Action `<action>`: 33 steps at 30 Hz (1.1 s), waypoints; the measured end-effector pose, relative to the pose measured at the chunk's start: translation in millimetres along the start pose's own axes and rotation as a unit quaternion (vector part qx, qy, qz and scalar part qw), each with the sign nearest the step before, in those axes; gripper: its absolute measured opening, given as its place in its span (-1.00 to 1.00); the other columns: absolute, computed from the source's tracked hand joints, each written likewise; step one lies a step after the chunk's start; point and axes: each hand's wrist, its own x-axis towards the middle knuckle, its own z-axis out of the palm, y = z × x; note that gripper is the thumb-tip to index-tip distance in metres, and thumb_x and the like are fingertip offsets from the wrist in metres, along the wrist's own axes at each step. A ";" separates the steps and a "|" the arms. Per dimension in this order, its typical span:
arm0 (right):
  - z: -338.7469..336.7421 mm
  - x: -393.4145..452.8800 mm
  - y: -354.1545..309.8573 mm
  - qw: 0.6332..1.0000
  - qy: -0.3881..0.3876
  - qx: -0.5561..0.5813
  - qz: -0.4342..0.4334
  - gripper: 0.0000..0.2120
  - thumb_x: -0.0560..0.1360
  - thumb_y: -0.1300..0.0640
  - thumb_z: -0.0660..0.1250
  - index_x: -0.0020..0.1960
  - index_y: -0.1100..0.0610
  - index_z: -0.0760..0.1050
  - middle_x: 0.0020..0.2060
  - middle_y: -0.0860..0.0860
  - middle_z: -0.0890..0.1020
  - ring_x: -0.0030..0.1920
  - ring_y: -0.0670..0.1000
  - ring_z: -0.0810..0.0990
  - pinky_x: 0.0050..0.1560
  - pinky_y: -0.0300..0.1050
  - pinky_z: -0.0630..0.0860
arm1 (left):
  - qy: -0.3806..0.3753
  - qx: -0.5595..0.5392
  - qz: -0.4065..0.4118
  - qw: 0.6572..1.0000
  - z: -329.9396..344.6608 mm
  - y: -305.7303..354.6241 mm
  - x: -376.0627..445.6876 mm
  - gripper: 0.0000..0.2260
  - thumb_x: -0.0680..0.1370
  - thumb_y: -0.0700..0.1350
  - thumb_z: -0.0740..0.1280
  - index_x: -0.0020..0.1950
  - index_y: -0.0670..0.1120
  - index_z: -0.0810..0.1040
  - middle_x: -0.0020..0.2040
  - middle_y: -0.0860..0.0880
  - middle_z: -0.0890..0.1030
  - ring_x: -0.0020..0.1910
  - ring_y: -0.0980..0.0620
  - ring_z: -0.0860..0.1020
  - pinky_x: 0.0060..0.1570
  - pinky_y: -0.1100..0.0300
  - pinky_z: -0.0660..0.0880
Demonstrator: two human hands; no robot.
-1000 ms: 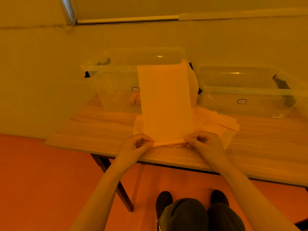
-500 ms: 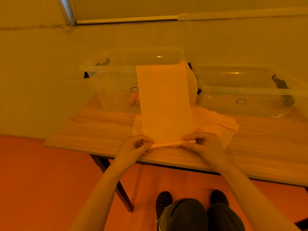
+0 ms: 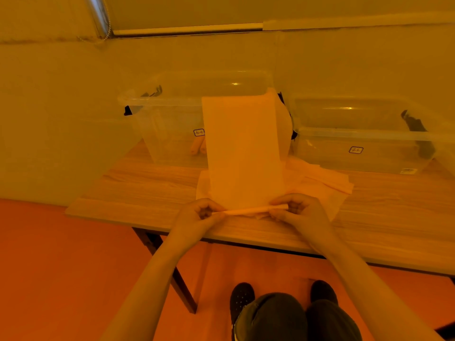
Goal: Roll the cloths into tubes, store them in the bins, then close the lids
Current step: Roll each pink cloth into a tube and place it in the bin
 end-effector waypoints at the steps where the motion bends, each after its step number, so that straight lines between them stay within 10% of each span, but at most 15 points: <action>1: -0.1 0.1 0.2 1.000 0.000 -0.004 0.001 -0.88 0.38 0.23 0.50 -0.12 0.06 0.66 -0.14 0.08 0.69 -0.14 0.04 0.67 -0.14 -0.18 0.58 | 0.000 0.000 0.000 1.000 0.1 -0.4 0.2 -0.95 0.48 -0.08 0.43 -0.16 0.07 0.64 -0.16 0.11 0.64 -0.14 0.18 0.58 -0.18 0.33 0.44; 33: 3.2 -2.5 -4.4 1.000 -0.024 -0.003 0.000 -0.88 0.43 0.25 0.44 -0.07 0.07 0.64 -0.17 -0.02 0.70 -0.17 -0.02 0.68 -0.16 -0.25 0.59 | -0.039 -0.009 0.012 0.999 0.6 0.4 -1.1 -0.89 0.50 -0.10 0.40 -0.01 0.08 0.65 -0.05 0.15 0.64 -0.05 0.21 0.58 -0.09 0.35 0.50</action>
